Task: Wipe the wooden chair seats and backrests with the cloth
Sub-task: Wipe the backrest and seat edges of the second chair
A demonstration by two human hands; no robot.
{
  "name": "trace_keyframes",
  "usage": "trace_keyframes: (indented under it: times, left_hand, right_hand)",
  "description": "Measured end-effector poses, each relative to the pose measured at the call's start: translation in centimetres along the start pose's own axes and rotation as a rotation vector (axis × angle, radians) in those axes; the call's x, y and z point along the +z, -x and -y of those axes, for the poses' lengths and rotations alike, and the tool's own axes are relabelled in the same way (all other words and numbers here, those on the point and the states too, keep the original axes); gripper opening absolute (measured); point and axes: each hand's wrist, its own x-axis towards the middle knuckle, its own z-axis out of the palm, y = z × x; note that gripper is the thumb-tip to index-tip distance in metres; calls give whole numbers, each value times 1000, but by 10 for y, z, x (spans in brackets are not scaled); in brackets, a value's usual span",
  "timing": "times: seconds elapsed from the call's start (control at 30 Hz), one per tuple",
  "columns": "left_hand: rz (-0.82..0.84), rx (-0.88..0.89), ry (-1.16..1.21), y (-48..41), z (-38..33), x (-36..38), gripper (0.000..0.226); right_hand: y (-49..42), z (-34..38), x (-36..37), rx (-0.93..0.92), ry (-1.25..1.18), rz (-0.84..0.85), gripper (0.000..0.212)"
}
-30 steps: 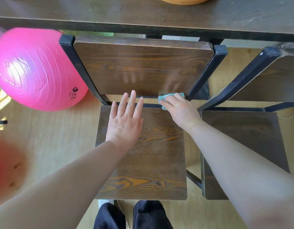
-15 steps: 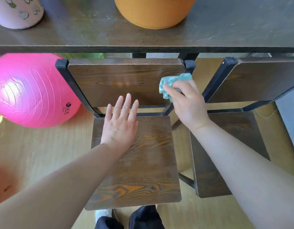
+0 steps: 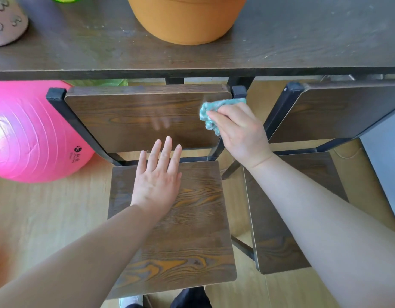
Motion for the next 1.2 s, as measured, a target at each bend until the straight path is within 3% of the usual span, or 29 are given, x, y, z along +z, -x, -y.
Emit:
trace_keyframes:
  times: [0.37,0.67,1.03,1.2]
  left_hand:
    - [26,-64,21,-2,-1,29,64]
    - [10,-83,29,-6,5,30,63]
    - [-13,5,-2,22,6,9,63]
    - [-33,41,3,27,4,-7,63]
  right_hand:
    - [60,5,71,42,-52,345,34]
    - [68,13,94,168,-46,592,48]
    - [79,36,46,276,-26,489,42]
    - [70,31,-8,287,-9,245,44]
